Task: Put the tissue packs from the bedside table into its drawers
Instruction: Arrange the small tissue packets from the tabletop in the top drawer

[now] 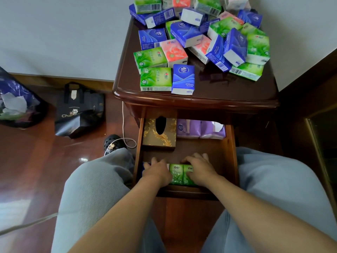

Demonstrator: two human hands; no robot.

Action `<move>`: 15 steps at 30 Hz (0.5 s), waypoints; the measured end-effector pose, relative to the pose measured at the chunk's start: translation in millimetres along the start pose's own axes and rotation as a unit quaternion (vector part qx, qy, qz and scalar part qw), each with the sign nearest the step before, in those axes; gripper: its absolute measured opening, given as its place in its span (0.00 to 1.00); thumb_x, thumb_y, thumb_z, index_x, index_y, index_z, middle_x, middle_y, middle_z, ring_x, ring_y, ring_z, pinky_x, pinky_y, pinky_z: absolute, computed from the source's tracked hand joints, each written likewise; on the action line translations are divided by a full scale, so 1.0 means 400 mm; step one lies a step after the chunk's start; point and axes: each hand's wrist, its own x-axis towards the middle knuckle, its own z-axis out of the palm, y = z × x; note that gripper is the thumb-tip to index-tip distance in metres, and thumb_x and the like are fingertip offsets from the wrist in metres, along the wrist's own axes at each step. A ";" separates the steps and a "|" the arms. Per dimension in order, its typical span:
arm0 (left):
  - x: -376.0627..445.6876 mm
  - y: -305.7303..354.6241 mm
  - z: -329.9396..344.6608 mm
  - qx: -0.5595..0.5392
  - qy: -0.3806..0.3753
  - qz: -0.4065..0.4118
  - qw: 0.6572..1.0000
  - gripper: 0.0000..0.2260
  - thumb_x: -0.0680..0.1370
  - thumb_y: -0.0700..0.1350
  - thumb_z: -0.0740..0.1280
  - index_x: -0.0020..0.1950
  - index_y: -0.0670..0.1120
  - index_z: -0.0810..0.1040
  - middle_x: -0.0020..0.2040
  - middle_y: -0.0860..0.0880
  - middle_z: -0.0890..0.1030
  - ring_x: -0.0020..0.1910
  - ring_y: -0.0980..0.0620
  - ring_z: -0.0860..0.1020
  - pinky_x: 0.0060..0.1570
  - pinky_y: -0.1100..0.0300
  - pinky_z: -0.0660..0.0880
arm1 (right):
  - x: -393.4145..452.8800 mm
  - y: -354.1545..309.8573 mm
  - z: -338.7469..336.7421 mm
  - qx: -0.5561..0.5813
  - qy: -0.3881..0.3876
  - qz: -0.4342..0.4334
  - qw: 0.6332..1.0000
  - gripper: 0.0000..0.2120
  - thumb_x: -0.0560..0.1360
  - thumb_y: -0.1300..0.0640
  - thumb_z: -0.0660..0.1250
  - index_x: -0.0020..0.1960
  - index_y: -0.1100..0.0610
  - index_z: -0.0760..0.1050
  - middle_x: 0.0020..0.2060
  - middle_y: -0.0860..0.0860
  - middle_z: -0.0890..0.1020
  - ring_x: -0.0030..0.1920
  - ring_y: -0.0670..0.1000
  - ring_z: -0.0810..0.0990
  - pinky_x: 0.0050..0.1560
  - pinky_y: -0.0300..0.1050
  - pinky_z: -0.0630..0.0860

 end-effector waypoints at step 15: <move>-0.044 -0.031 -0.001 -0.183 0.131 0.095 0.970 0.19 0.81 0.42 0.65 0.73 0.48 0.74 0.70 0.45 0.74 0.67 0.45 0.75 0.67 0.49 0.74 | -0.050 -0.057 -0.043 0.081 0.095 -0.049 0.991 0.18 0.80 0.59 0.68 0.68 0.48 0.77 0.62 0.50 0.78 0.67 0.55 0.73 0.69 0.49 0.72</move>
